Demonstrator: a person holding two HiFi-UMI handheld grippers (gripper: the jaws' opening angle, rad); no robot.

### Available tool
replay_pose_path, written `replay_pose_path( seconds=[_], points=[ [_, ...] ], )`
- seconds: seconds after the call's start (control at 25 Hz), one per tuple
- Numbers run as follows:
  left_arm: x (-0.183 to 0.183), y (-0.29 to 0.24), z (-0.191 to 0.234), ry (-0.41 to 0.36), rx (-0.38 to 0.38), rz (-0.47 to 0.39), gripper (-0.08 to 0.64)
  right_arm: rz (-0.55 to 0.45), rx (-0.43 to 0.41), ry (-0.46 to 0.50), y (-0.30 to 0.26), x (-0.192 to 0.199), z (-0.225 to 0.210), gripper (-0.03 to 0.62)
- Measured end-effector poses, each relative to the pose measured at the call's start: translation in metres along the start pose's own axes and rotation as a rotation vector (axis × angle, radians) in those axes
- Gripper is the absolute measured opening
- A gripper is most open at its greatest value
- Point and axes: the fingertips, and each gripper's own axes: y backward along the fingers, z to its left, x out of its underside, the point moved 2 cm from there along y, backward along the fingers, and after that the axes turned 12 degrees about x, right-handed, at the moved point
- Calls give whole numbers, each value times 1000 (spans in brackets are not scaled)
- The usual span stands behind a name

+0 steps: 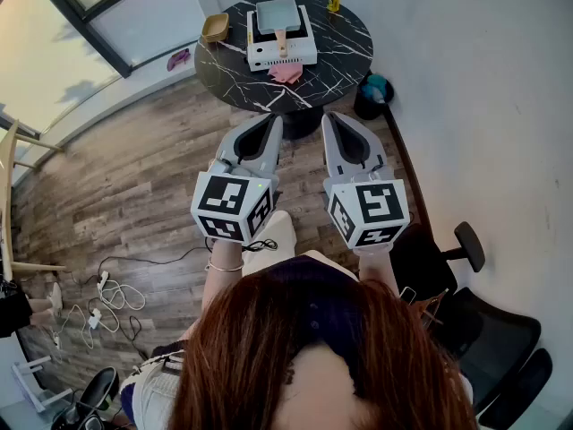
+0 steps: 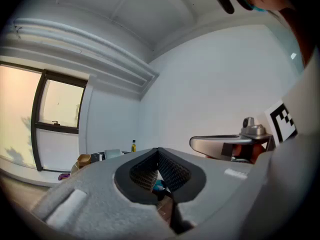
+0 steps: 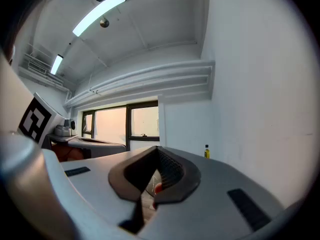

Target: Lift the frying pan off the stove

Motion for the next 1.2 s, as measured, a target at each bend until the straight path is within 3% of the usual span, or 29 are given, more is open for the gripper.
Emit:
replay_pose_path(
  seconds=[1.2],
  points=[
    [-1,-37,110,17,43,9,12,72,36,-44,-114,10,20,9]
  ],
)
